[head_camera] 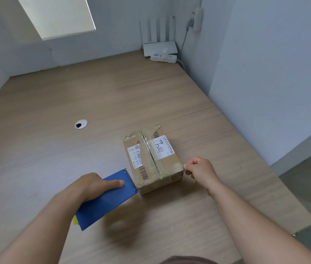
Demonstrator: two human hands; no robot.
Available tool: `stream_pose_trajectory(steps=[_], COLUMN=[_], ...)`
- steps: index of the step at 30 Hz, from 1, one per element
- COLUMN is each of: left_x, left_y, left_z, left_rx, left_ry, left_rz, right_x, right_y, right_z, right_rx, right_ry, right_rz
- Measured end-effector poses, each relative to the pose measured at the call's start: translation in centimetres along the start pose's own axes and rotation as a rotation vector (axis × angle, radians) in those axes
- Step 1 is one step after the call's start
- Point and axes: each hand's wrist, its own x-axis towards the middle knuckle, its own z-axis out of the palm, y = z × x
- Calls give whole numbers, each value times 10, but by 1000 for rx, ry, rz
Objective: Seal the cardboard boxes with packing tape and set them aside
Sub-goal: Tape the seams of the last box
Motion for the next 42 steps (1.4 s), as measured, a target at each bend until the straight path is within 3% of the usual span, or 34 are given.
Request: stream_pose_trajectory(steps=[2,6,8,11,22,27,31,35,42], left_x=[2,1,-1,-4,-30,-21,-20,-9,2], left_y=[3,3,5,13,-7,23,24,11,-27], left_z=[2,7,12,25,41,40,51,32,73], left_rx=[-8,-34,-68,-149,-319,-10,302,204,143], left_ry=[-9,-9,-11,-30,-44,103,360,534,528], left_rz=[-7,-10,-7,2,-84,-56,-28,-83,-47], right_x=[2,3,1,-8,13,13,11,6,1], right_y=[-3,-10,-13,-18,-19,-20,-20,-22,-15], right_z=[1,-13,-11,10,23,20,17,14,21], right_rx=[-77,-509,-423,-390,-58,-70,-123,-233,-328], right_ry=[-6,145,221,190,181,159,160,145,128], right_rz=[38,103,-49,-208,-112,-125,-144,-183,-217])
